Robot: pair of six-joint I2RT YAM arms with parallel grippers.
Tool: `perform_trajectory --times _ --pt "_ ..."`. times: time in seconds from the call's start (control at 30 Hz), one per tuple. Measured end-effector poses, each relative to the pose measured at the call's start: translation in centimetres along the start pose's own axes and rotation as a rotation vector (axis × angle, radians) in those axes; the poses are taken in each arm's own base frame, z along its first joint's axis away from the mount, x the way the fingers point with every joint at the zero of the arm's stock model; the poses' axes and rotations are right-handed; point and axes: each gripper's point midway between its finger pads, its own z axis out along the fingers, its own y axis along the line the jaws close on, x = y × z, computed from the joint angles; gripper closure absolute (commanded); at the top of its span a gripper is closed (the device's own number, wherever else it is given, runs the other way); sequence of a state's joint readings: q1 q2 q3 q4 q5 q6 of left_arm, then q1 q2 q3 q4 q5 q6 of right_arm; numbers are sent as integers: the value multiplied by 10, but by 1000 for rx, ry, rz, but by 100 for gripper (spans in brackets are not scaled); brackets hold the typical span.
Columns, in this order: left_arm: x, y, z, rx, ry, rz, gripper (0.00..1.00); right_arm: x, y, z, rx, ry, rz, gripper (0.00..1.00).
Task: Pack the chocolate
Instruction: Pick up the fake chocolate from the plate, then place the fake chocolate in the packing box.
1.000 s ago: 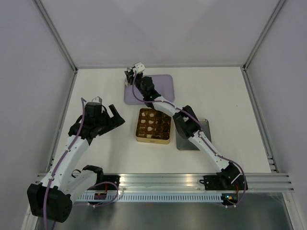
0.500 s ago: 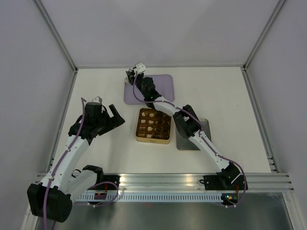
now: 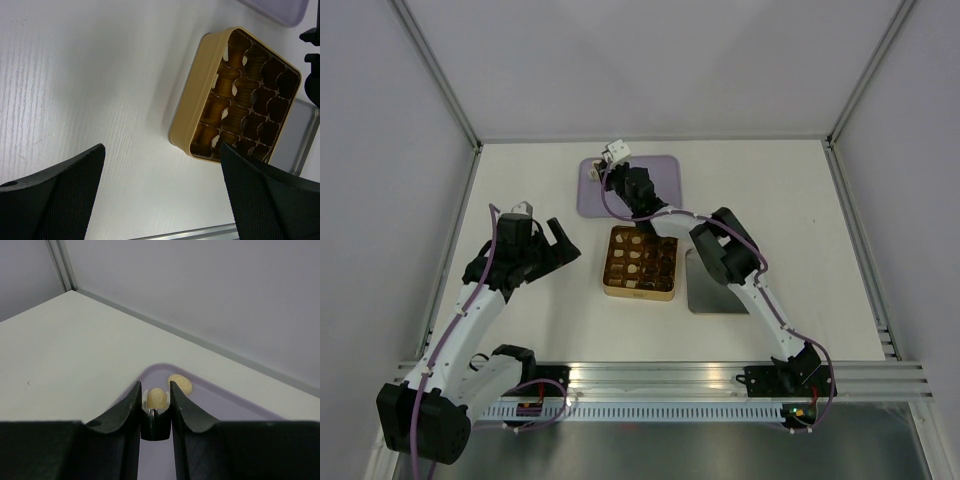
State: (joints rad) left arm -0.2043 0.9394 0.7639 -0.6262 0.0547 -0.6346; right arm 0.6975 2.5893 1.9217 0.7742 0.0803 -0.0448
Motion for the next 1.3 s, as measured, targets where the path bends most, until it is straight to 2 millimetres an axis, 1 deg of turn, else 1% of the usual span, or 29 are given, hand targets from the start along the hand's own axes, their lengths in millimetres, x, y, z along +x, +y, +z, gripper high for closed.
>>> perform_trajectory --times 0.1,0.23,0.4,0.63,0.87,1.0,1.07,1.17,1.3 --pt "0 0 0 0 0 0 0 -9 0 -11 -7 -1 -10 78" --pt "0 0 0 0 0 0 0 -27 -1 -27 -19 -7 -15 79" --pt "0 0 0 2 1 0 0 -55 -2 -55 -33 -19 -15 81" --pt "1 -1 0 4 4 0 0 -89 -1 -108 -69 -10 -9 82" --pt "3 0 3 -3 18 -1 0 -132 6 -160 -123 -26 51 83" --pt "2 -1 3 2 18 -1 0 -146 15 -185 -153 -14 87 84" --pt "3 -2 3 9 20 -1 0 -151 25 -196 -171 0 102 84" --pt "3 -3 3 17 23 -1 0 -155 50 -216 -213 23 118 84" --pt "4 -4 3 23 28 -1 0 -149 80 -240 -268 75 138 84"
